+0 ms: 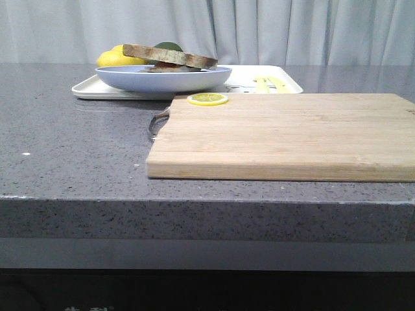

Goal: Place bread and move sandwich to tray

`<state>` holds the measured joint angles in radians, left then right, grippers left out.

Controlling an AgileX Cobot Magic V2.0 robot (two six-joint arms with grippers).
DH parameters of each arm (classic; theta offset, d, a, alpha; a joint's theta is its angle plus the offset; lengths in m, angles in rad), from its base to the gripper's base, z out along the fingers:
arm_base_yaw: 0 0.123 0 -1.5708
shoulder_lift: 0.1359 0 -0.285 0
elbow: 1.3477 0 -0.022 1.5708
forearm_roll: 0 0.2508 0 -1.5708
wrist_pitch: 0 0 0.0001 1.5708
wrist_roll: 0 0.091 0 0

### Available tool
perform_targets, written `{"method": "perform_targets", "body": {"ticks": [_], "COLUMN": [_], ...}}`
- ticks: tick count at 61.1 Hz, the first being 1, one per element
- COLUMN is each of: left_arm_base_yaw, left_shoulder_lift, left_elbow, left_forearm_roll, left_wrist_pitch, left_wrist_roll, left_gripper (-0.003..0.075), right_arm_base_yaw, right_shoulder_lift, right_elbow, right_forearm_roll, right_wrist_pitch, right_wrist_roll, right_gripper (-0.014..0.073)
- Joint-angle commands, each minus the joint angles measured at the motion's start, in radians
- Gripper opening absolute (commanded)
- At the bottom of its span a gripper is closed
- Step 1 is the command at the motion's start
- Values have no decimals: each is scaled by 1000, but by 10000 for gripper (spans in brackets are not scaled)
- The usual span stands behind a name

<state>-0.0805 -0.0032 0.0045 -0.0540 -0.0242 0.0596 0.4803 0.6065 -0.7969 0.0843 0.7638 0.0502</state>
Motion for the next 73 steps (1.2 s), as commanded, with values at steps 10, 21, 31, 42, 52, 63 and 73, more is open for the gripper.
{"method": "perform_targets", "body": {"ticks": [10,21,31,42,52,63,73], "left_arm_base_yaw": [0,0,0,0,0,0,0], "left_shoulder_lift": [-25,-25,-23,-23,-23,-23,-23], "left_elbow": [1,1,1,1,1,1,1], "left_forearm_roll": [-9,-9,-9,-9,-9,-9,-9], "left_wrist_pitch": [-80,-80,-80,-80,-80,-80,-80], "left_wrist_roll": [-3,-3,-3,-3,-3,-3,-3], "left_gripper": [-20,-20,-20,-20,-20,-20,-20], "right_arm_base_yaw": [-6,-6,-40,-185,-324,-437,-462], "right_shoulder_lift": [1,1,-32,-161,-328,-518,-620], "right_elbow": [-22,-22,-1,131,351,602,751], "right_forearm_roll": [-6,-6,-12,-14,-14,-14,-14], "right_wrist_pitch": [-67,-67,-85,-223,-490,-655,-736], "right_wrist_roll": [-5,-5,-5,-5,-5,-5,-5], "right_gripper": [-116,-116,-116,-116,-116,-116,-116]}}
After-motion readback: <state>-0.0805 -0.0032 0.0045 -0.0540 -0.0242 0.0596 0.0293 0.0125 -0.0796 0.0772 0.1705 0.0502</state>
